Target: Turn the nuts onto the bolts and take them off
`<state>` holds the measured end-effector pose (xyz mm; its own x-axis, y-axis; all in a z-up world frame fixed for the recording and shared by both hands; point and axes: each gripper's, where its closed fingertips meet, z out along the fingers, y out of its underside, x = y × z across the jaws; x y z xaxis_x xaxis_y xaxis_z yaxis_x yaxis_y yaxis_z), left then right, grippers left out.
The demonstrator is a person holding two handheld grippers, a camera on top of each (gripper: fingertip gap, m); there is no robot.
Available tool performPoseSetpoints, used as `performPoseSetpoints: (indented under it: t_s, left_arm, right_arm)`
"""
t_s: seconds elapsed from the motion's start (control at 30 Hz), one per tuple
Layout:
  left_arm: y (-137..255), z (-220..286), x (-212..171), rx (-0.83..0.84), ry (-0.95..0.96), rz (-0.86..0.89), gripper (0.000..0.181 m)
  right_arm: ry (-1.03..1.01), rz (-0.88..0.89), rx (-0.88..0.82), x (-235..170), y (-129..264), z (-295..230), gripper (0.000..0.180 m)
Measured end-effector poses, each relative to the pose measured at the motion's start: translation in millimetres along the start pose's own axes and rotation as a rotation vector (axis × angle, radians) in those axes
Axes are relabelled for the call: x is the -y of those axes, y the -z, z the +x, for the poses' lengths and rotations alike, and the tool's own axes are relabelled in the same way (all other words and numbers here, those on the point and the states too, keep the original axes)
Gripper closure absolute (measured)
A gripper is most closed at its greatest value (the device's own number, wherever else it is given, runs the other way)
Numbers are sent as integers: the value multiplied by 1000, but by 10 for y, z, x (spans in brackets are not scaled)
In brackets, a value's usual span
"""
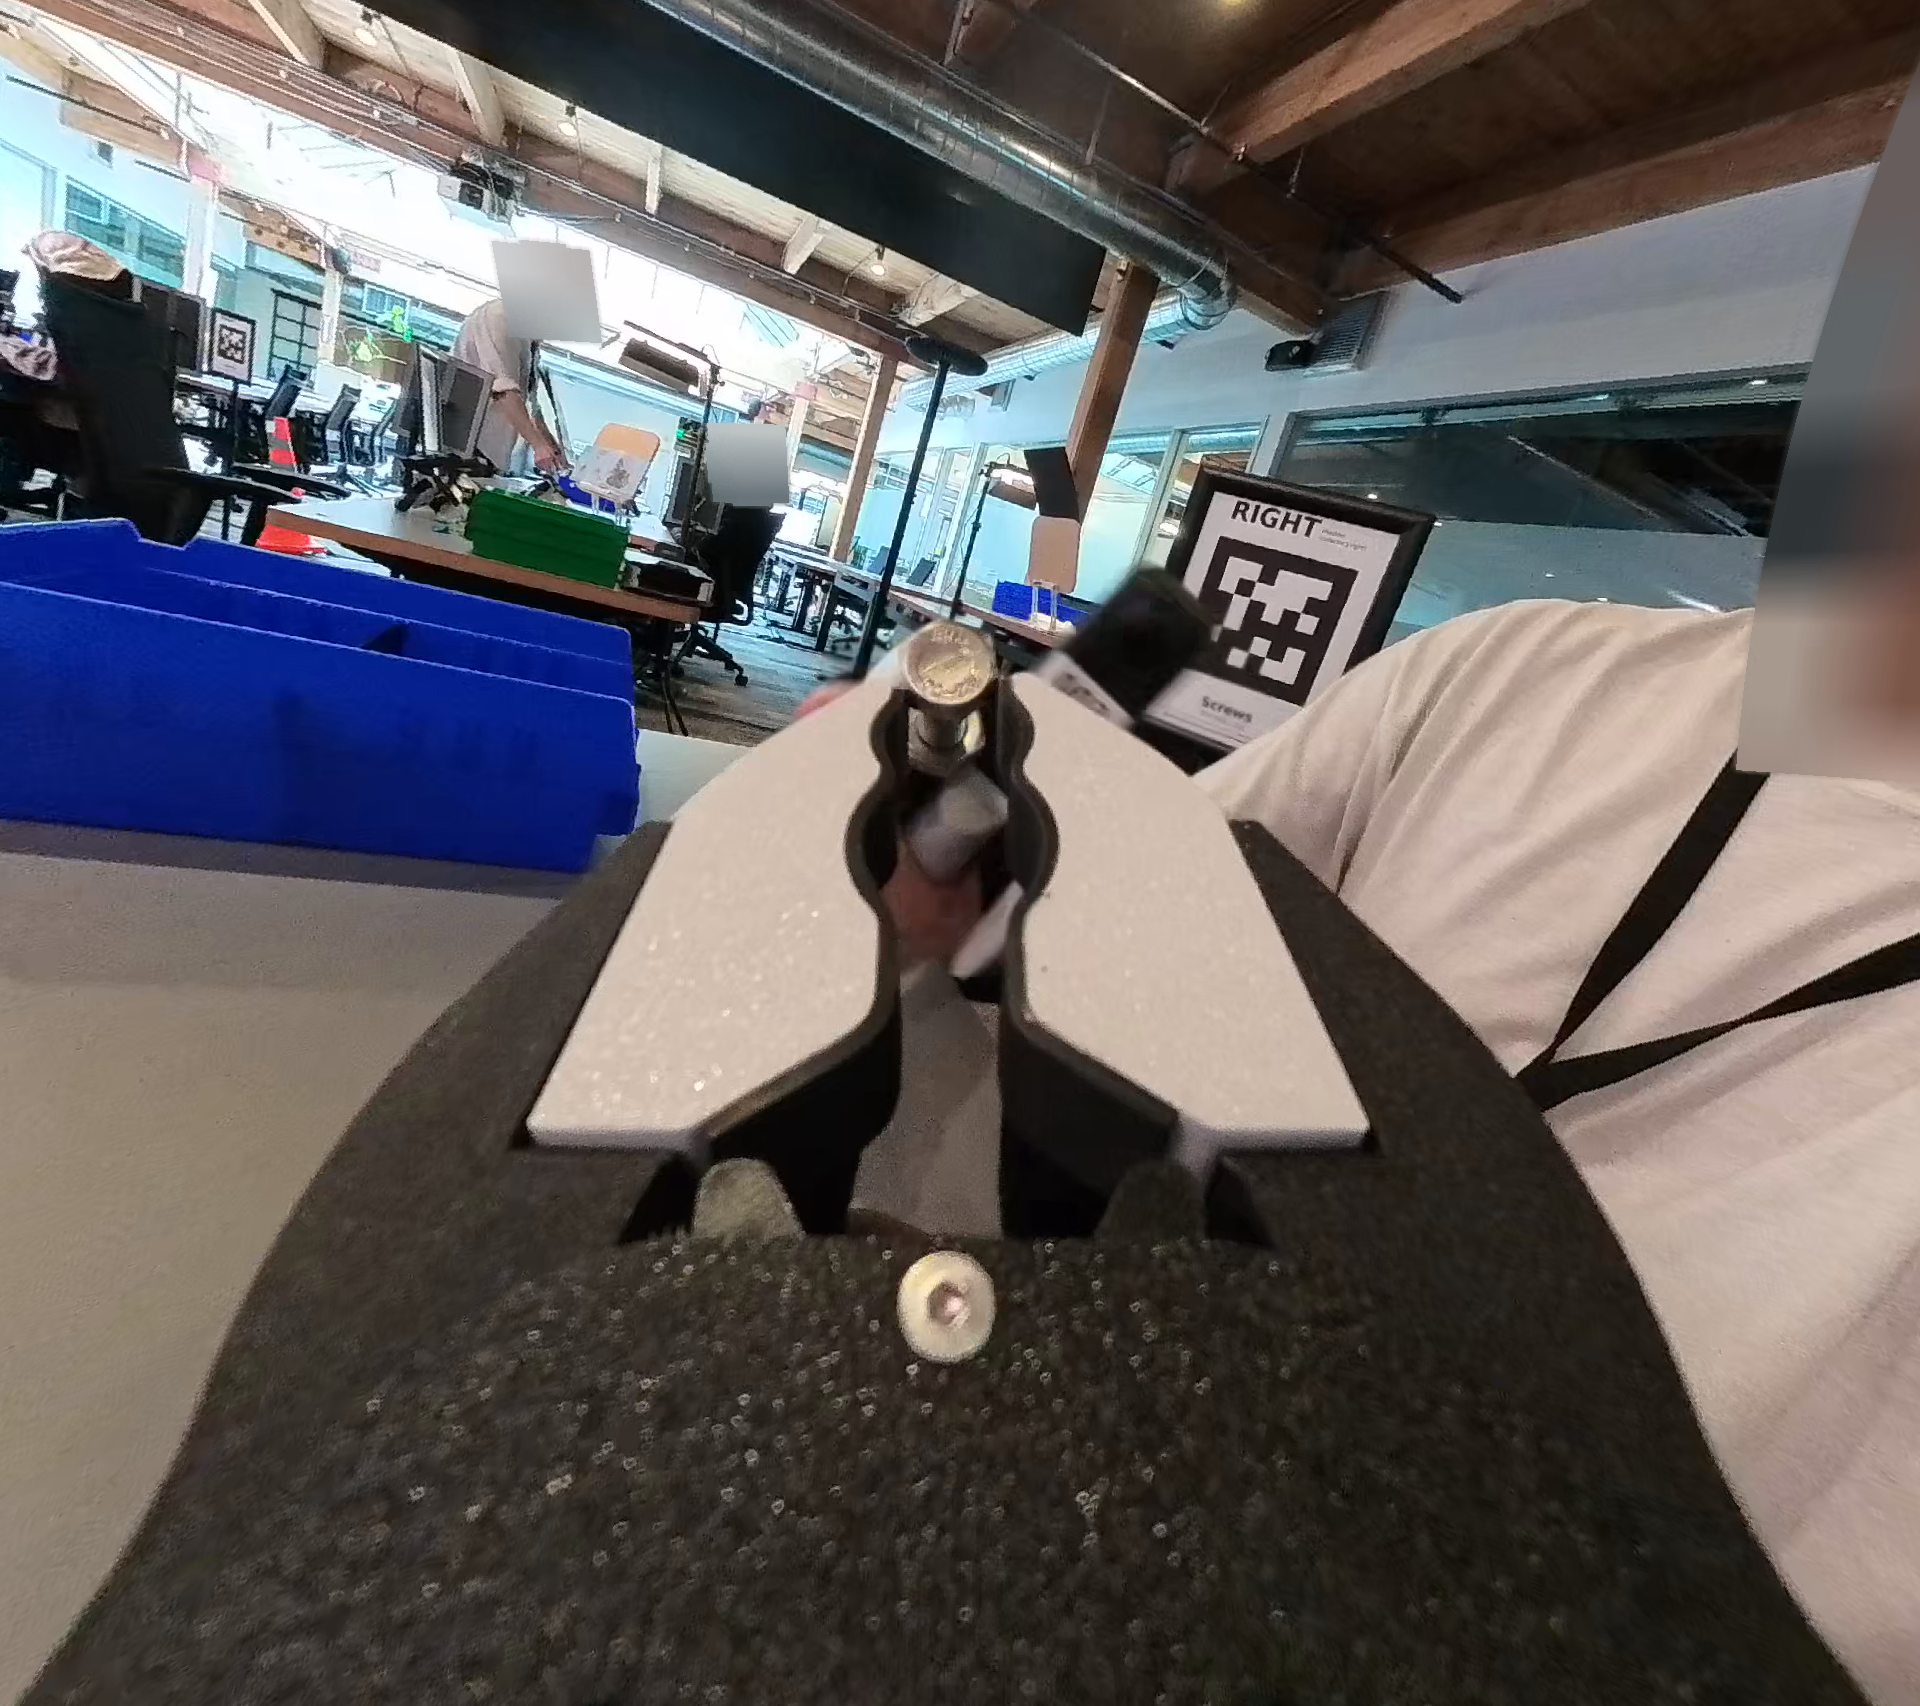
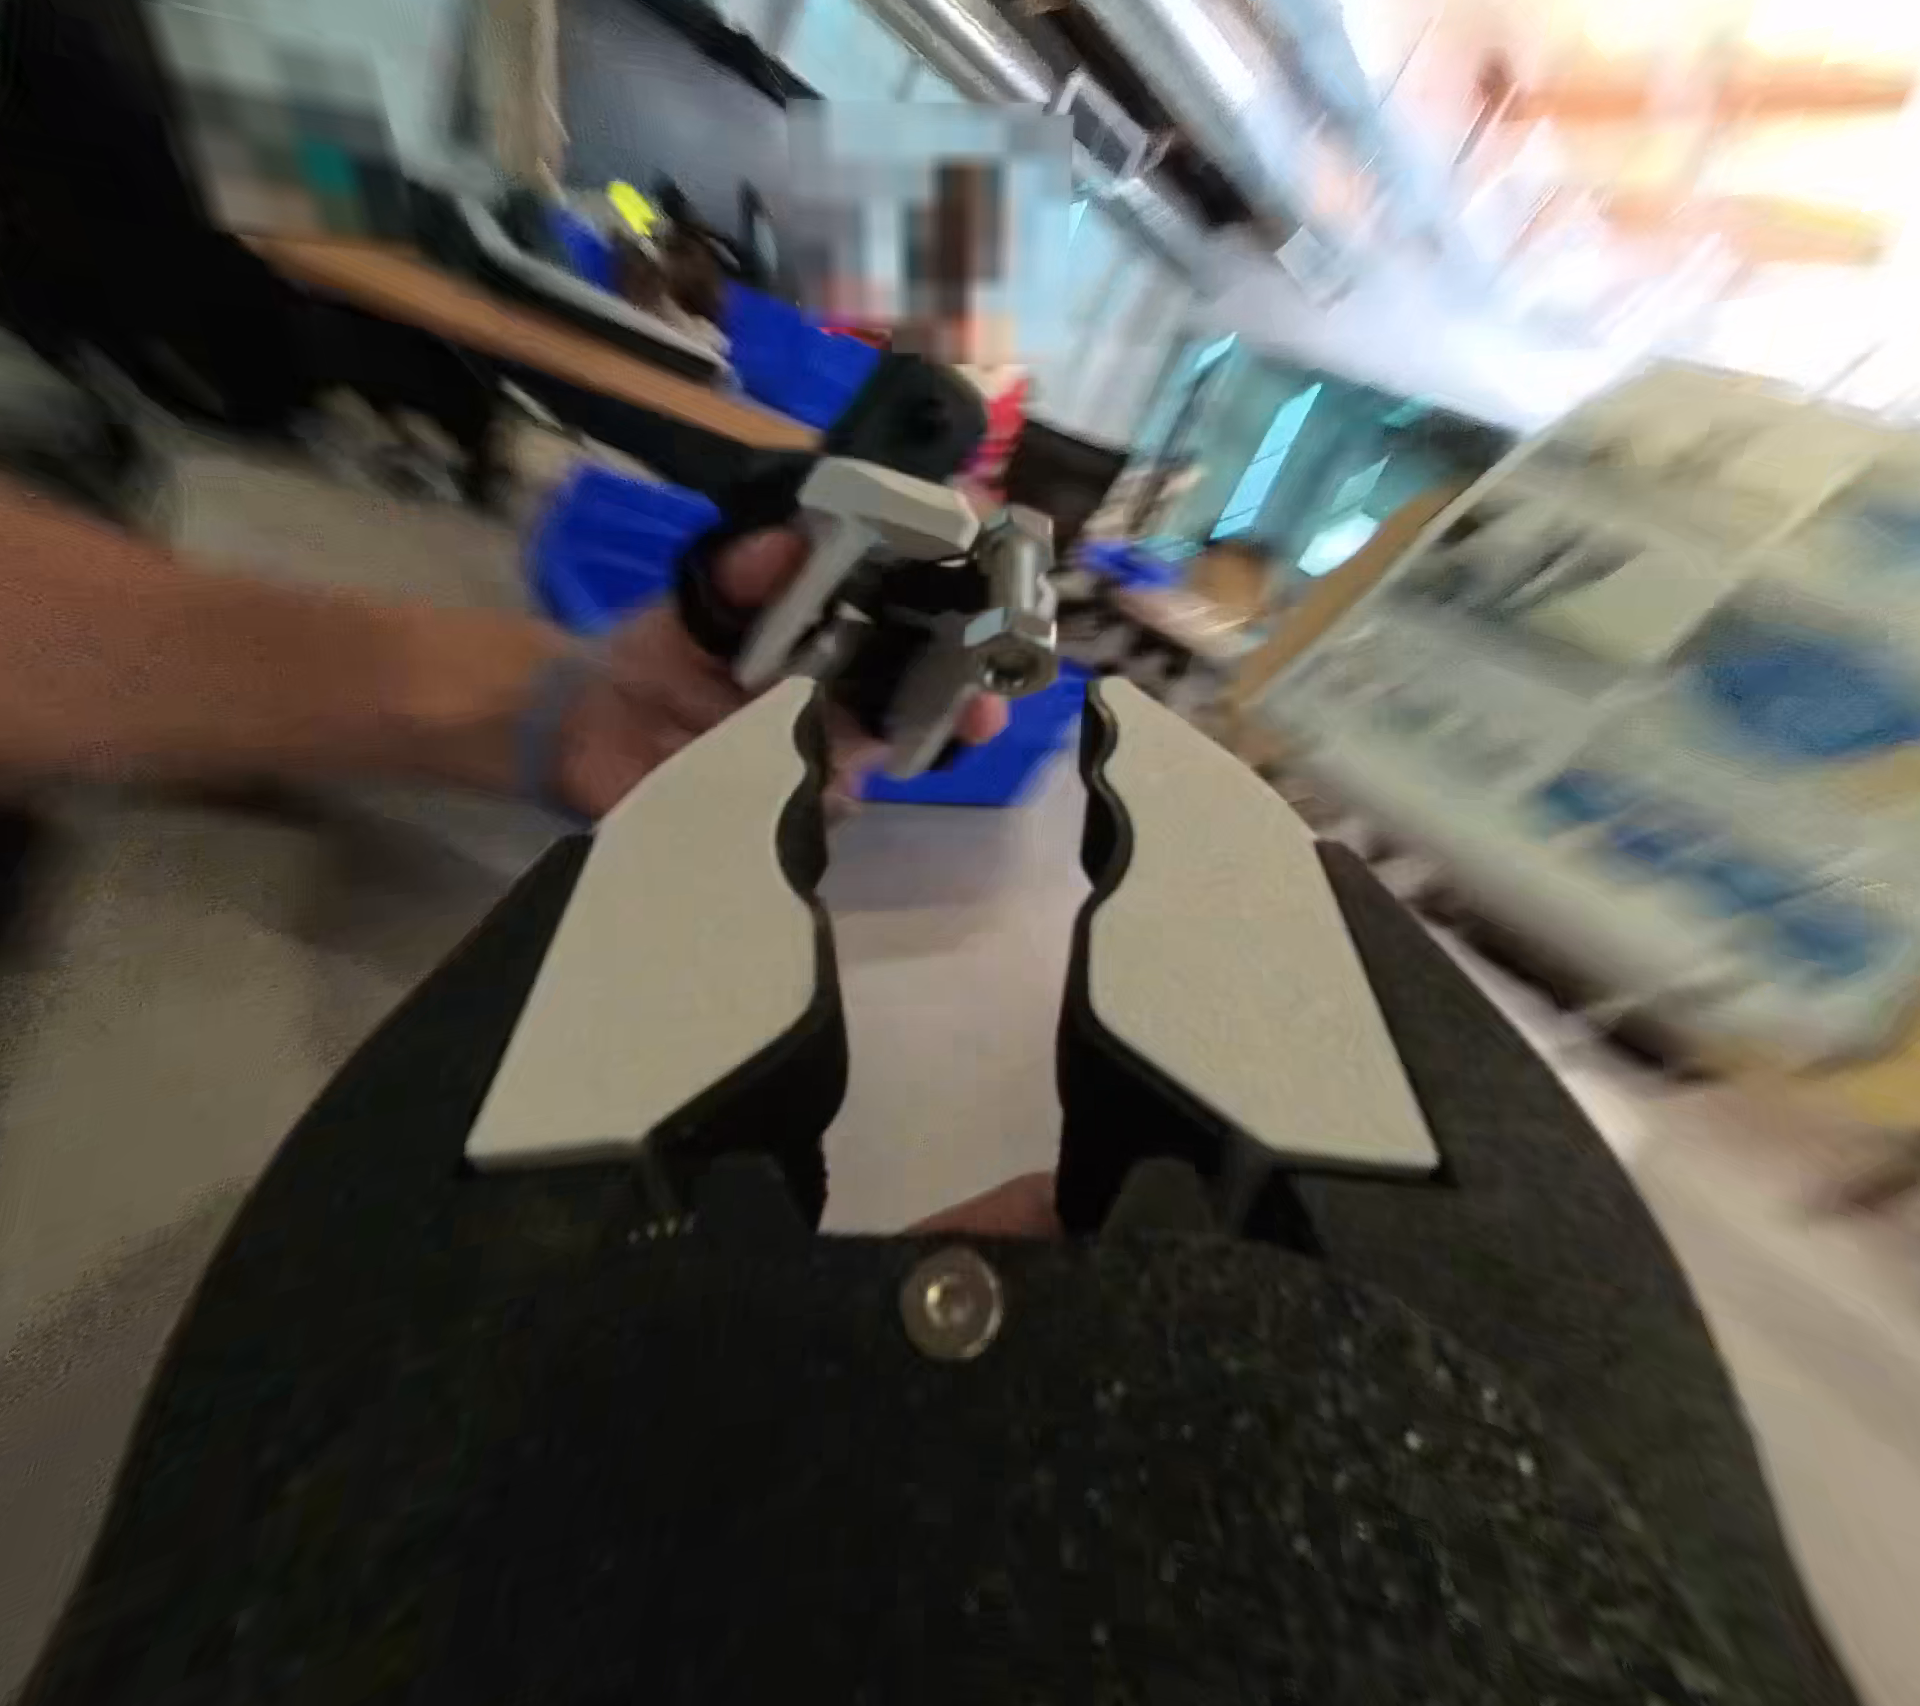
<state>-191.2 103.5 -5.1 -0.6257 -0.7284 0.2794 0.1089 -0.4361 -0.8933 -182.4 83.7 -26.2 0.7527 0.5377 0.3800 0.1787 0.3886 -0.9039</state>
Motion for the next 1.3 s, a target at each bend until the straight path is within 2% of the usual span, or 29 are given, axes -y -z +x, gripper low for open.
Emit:
performPoseSetpoints:
  t_s: [0.03,0.1,0.17,0.3,0.37,0.47,0.53,0.6,0.77,0.87,0.9,0.93,1.13,1.23,1.3]
  left_arm:
    - [-5,1,-4,-1,0,-1,166]
    - [-18,-4,-27,4,-6,-13,166]
    - [-26,-5,-44,4,-6,-20,166]
    - [-32,-19,-61,5,2,-22,166]
    - [-34,-43,-77,18,2,-28,166]
    - [-23,4,-39,-3,-3,-13,166]
    - [-26,15,-40,-2,-11,-21,166]
    - [-28,18,-34,-5,-8,-17,166]
    - [-9,-8,-22,0,6,-7,166]
    - [-5,-8,-19,-2,11,-5,165]
    - [-2,-17,-19,2,12,-5,165]
    - [2,-31,-20,8,14,-6,165]
    - [-27,-22,-49,1,16,-17,166]
    - [-25,-29,-66,5,17,-23,166]
    - [-18,-23,-37,1,18,-8,165]
  right_arm:
    - [-239,13,33,-26,-13,14,130]
    - [-586,54,101,-68,-32,18,132]
    - [-766,120,139,-45,-27,33,133]
    - [-903,146,146,-84,-85,69,143]
    - [-886,204,148,-7,-63,103,162]
    - [-812,157,163,-7,-101,25,162]
    - [-673,143,129,8,-93,39,163]
    - [-385,94,51,14,-91,63,163]
    - [619,-77,-196,20,-99,164,163]
    - [1234,-110,-332,67,-93,190,162]
    - [1407,-112,-368,71,-93,195,162]
    - [1491,-108,-380,60,-96,197,162]
    - [1539,-58,-392,52,-53,185,162]
    - [1279,-52,-301,0,-40,162,161]
    - [1059,-21,-269,52,-16,138,145]
